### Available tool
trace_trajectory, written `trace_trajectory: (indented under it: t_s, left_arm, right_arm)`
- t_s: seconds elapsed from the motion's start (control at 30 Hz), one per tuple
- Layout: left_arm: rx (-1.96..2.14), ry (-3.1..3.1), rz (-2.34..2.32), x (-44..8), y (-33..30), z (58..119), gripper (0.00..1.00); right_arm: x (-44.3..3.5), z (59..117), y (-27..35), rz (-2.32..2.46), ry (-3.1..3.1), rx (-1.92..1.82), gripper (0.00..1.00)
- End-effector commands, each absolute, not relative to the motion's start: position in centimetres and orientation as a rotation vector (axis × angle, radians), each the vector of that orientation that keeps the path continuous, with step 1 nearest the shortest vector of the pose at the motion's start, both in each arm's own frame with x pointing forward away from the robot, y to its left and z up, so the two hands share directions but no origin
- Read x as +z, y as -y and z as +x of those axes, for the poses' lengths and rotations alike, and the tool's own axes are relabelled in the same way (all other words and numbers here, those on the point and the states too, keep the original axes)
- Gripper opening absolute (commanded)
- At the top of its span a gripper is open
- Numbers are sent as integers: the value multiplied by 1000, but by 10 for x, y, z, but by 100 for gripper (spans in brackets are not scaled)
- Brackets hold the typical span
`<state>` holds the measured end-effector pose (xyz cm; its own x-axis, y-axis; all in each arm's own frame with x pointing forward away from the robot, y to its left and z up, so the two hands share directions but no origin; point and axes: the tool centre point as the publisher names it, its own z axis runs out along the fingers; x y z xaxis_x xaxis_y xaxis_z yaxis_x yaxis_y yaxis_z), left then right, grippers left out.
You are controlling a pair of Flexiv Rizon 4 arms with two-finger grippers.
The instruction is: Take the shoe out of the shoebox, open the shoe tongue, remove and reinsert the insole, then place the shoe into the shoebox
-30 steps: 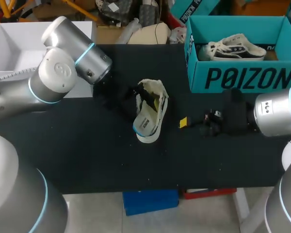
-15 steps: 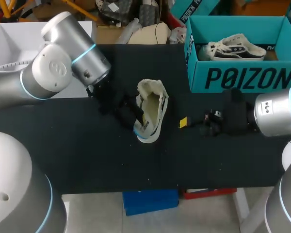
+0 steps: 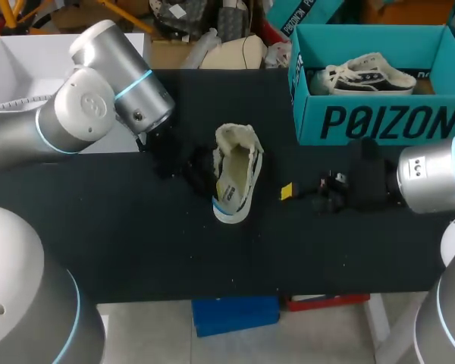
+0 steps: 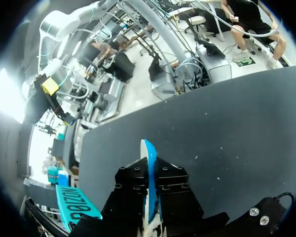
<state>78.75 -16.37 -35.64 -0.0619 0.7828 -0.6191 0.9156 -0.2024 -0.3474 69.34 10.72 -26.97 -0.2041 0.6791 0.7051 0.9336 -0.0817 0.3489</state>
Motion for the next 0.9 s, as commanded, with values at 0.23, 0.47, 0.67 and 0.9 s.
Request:
trace_trajectory:
  t_s: [0.23, 0.47, 0.67, 0.9]
  left_arm:
    - [-1134, -1832, 1929, -371, 171, 813, 0]
    - [-1070, -1791, 1879, -376, 179, 827, 0]
    - [-997, -1793, 1927, -380, 182, 830, 0]
    - [-880, -1812, 2074, -387, 184, 825, 0]
  right_arm:
    - [-269, 693, -107, -1751, 1889, -1169, 100]
    - [-269, 693, -107, -1751, 1889, -1169, 100]
    - [-269, 693, -107, -1751, 1889, -1169, 100]
    - [-269, 693, -107, -1751, 1889, -1169, 100]
